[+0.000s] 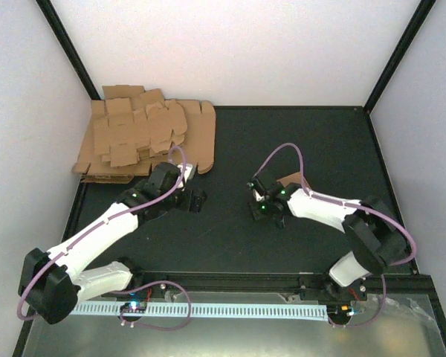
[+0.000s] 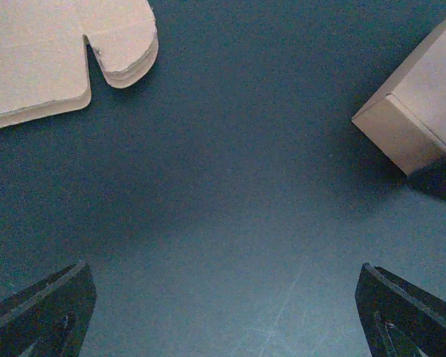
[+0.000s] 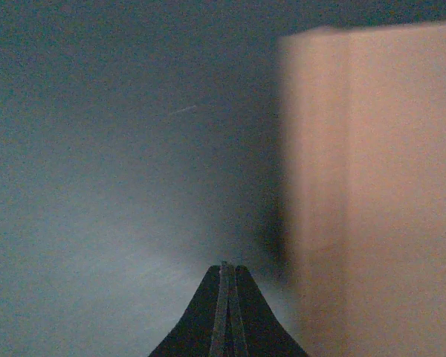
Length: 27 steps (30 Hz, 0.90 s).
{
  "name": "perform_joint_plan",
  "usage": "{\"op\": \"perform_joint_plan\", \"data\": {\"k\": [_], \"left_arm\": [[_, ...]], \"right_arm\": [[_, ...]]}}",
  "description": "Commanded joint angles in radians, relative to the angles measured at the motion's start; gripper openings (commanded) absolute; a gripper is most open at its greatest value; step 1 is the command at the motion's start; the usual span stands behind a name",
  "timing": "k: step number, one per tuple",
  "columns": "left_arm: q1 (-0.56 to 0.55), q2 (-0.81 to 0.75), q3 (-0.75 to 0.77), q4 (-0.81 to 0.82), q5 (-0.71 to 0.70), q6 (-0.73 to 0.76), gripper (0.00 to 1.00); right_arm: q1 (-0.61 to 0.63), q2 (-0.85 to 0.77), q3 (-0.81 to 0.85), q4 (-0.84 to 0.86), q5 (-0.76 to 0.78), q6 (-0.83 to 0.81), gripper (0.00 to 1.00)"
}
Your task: Fold the paper box
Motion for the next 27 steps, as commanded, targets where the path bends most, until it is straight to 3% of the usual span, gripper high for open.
{"op": "perform_joint_plan", "data": {"k": [1,2,3,7,10,13,16,17,19,21,22,27], "left_arm": [[0.014,-0.012,0.004,0.038,0.036,-0.019,0.99],[0.016,-0.012,0.002,0.038,0.039,-0.02,0.99],[0.017,-0.012,-0.001,0.039,0.042,-0.023,0.99],[0.024,-0.008,-0.006,0.047,0.057,-0.023,0.99],[0.029,-0.009,-0.006,0.051,0.069,-0.026,0.99],[0.032,-0.011,-0.008,0.065,0.068,-0.028,0.99],[0.039,-0.018,-0.008,0.066,0.051,-0.029,0.99],[0.043,-0.025,-0.01,0.065,0.036,-0.031,0.99],[0.054,-0.048,-0.02,0.072,-0.005,-0.033,0.99],[0.07,-0.083,-0.035,0.088,-0.048,-0.035,0.99],[0.078,-0.107,-0.045,0.1,-0.063,-0.034,0.99],[0.111,-0.235,-0.112,0.18,-0.152,-0.047,0.99]], "right_arm": [[-0.05,0.082,0.081,-0.182,0.672,0.27,0.02],[-0.07,0.087,0.076,-0.218,0.762,0.322,0.02],[-0.111,0.071,0.053,-0.212,0.758,0.333,0.02],[-0.297,-0.078,-0.068,-0.019,0.486,0.232,0.02],[-0.302,-0.128,-0.047,0.014,0.327,0.104,0.03],[-0.303,-0.185,-0.066,0.094,0.101,-0.003,0.12],[-0.303,-0.255,-0.088,0.163,0.067,-0.032,0.21],[-0.303,-0.283,-0.099,0.181,0.079,-0.038,0.26],[-0.303,-0.338,-0.123,0.228,0.117,-0.049,0.45],[-0.303,-0.397,-0.158,0.277,0.177,-0.047,0.87],[-0.303,-0.429,-0.177,0.303,0.237,-0.034,0.99],[-0.304,-0.597,-0.294,0.408,0.468,0.016,0.99]]}}
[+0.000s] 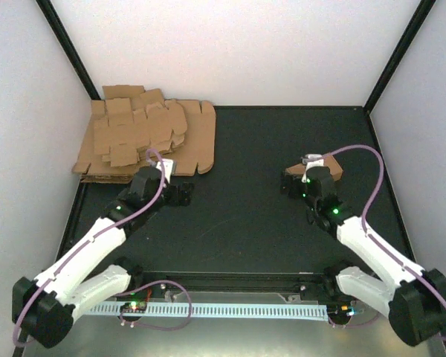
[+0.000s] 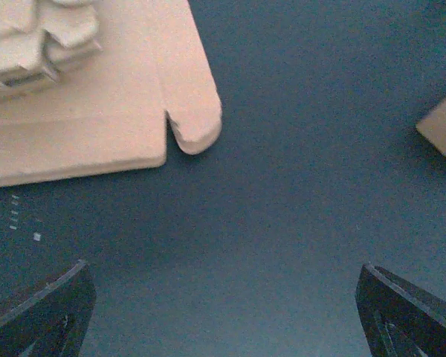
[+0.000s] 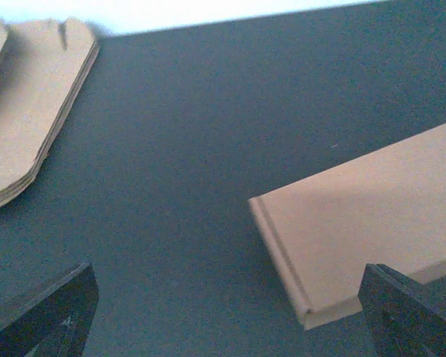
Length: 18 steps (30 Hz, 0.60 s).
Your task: Fold the paper box
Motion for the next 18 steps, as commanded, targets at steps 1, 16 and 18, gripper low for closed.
{"op": "perform_joint_plan", "data": {"k": [1,16,18], "left_arm": [[0.033,-0.126,-0.05,0.109,-0.126,-0.024,0.99],[0.059,-0.429,-0.263,0.176,-0.241,-0.038,0.99],[0.059,-0.463,-0.321,0.217,-0.252,-0.029,0.99]], "right_arm": [[0.0,-0.149,-0.107,0.162,0.238,0.012,1.0],[0.002,-0.466,-0.292,0.16,0.136,-0.021,0.99],[0.001,-0.497,-0.328,0.175,0.147,-0.015,0.99]]}}
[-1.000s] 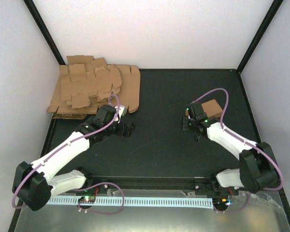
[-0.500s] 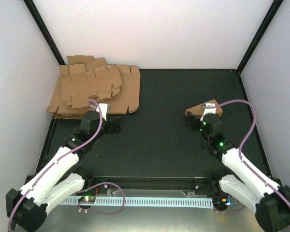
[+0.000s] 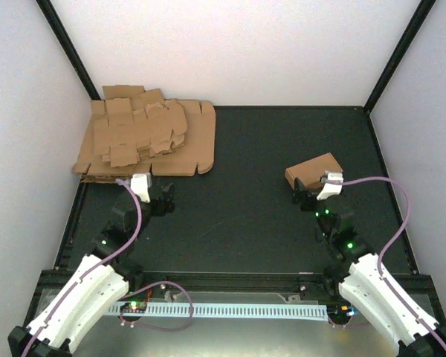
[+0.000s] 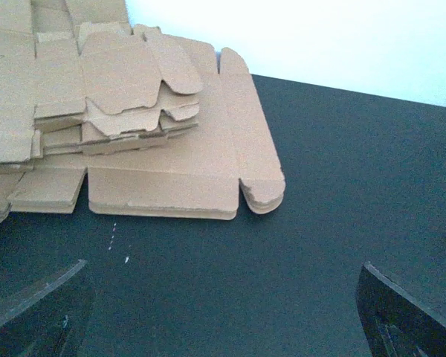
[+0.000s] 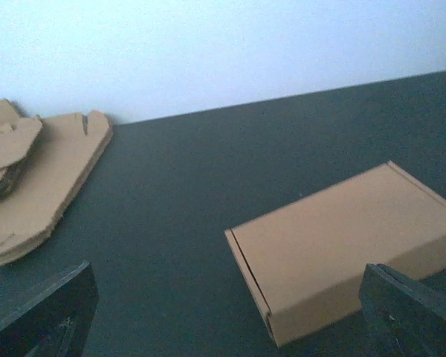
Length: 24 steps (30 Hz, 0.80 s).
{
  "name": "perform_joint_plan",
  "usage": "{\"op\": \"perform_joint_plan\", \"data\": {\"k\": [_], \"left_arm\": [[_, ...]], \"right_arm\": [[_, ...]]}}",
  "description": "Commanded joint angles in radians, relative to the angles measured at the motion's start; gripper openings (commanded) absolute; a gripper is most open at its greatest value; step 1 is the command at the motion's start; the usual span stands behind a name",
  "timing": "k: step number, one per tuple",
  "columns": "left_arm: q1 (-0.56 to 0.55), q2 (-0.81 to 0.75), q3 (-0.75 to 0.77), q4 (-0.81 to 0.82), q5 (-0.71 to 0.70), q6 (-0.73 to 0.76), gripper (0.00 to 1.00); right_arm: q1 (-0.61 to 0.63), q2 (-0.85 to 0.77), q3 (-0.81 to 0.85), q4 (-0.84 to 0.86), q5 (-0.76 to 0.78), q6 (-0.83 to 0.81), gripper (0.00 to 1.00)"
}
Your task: Fold the paper box
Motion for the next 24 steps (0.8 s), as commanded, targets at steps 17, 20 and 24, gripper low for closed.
{"op": "perform_joint_plan", "data": {"k": [17,20,24], "left_arm": [[0.008,-0.197,-0.254,0.198,0.001,0.049,0.99],[0.008,-0.203,-0.259,0.198,-0.001,0.048,0.99],[0.008,-0.209,-0.262,0.199,0.0,0.048,0.99]], "right_arm": [[0.002,-0.16,-0.164,0.102,-0.014,0.016,0.99],[0.002,-0.16,-0.172,0.114,-0.024,0.015,1.0],[0.002,-0.153,-0.171,0.115,-0.03,0.015,0.99]]}}
